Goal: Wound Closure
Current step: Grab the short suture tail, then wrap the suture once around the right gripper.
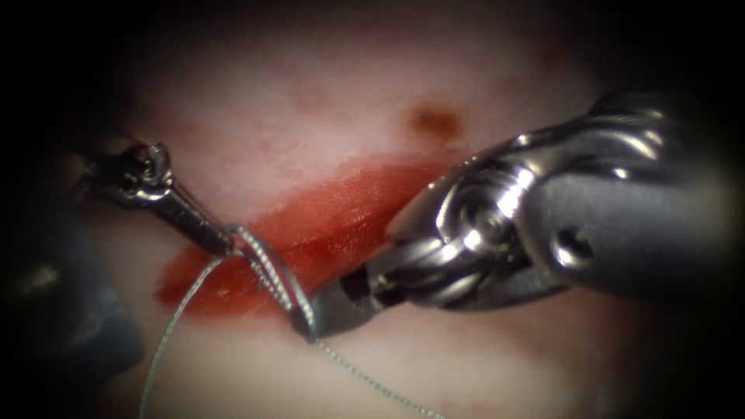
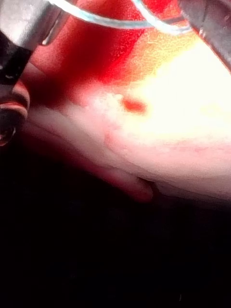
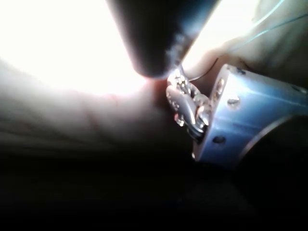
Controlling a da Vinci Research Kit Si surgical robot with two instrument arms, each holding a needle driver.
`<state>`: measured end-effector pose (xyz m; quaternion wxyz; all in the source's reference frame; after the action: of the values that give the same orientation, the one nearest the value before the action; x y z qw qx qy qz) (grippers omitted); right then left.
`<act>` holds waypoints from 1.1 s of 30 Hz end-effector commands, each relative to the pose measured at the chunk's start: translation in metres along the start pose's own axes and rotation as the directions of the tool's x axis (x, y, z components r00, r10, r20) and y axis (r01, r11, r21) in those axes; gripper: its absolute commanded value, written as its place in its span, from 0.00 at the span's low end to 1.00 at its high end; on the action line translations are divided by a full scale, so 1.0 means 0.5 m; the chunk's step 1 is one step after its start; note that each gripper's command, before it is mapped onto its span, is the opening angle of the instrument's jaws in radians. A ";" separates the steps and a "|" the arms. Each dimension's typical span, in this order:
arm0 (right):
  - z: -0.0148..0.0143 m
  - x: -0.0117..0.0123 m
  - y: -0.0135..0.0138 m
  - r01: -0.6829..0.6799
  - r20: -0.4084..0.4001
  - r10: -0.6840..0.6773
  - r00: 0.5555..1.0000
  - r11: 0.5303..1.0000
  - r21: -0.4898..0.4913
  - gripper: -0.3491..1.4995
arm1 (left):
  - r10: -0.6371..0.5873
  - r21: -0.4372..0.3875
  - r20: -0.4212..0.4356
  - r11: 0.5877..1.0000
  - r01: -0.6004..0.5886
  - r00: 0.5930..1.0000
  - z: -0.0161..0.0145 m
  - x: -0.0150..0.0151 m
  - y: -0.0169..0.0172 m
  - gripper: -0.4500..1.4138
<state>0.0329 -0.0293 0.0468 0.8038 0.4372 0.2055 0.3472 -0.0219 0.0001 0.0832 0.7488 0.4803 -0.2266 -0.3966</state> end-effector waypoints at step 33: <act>0.0066 0.0097 0.0094 -0.040 -0.470 0.099 0.877 0.990 0.134 0.00 | 0.073 0.002 -0.150 0.997 -0.074 0.986 0.0027 0.0033 -0.0032 0.00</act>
<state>0.0351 -0.0265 0.0529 0.6837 0.3975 0.4016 0.4619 -0.0224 -0.0036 0.0825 0.7780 0.5014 -0.1829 -0.3316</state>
